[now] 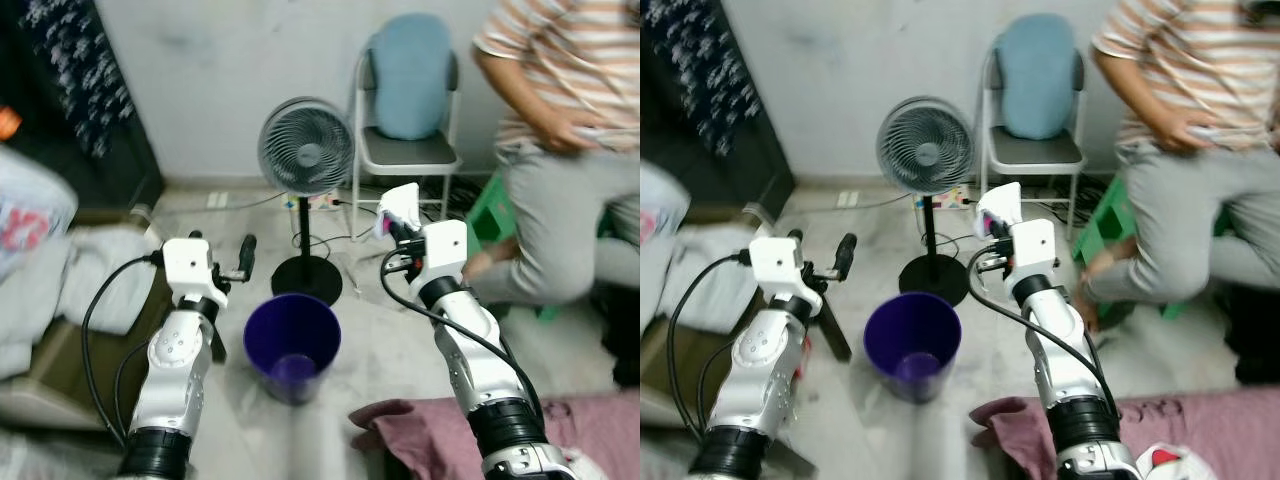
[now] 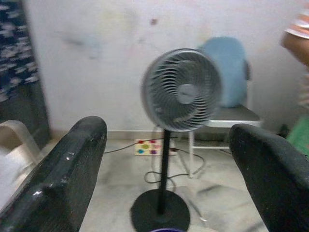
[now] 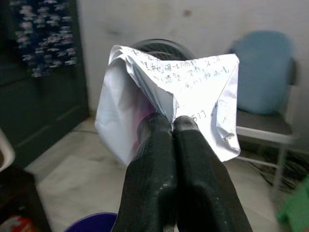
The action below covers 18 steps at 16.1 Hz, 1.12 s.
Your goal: Clean up the room
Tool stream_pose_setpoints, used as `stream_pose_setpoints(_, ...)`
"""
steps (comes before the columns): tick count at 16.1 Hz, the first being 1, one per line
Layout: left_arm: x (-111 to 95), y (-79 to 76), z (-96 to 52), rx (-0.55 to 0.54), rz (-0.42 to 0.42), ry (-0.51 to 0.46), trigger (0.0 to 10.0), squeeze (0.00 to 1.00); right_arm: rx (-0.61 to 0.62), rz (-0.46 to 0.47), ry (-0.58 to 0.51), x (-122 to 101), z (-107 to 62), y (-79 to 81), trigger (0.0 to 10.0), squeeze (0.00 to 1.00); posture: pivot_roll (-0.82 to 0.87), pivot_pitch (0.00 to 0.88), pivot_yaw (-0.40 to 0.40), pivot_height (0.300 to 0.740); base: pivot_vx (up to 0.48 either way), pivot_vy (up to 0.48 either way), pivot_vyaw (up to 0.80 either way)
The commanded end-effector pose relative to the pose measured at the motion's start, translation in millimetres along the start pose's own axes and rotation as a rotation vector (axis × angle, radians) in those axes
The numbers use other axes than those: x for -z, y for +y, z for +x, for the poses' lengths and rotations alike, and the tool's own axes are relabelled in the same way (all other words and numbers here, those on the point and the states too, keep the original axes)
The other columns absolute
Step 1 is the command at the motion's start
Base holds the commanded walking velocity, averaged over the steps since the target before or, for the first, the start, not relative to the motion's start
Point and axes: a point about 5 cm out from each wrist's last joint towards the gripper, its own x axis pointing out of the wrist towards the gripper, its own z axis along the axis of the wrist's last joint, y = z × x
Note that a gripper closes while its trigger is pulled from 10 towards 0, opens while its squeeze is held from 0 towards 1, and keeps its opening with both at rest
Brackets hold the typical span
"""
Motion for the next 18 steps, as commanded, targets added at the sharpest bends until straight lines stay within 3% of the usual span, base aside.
stream_pose_setpoints(1,0.0,10.9,-2.0,-0.031,0.024,0.008,10.0,0.00,-0.032,0.004,-0.019,-3.8,4.1,10.8,10.0,0.00,-0.08,0.000,-0.028,0.740,0.000,0.000,0.80)
stream_pose_setpoints(6,-1.6,7.9,-2.3,-0.007,0.025,-0.008,10.0,0.00,-0.030,0.012,-0.021,-3.6,3.4,10.3,10.0,0.00,-0.08,0.000,-0.027,0.740,0.000,0.000,0.69)
stream_pose_setpoints(18,-0.9,5.3,-2.9,0.022,0.013,-0.015,10.0,0.00,-0.017,0.012,-0.007,-1.2,3.4,9.2,10.0,0.00,-0.08,0.000,-0.024,0.740,0.329,0.000,0.00)
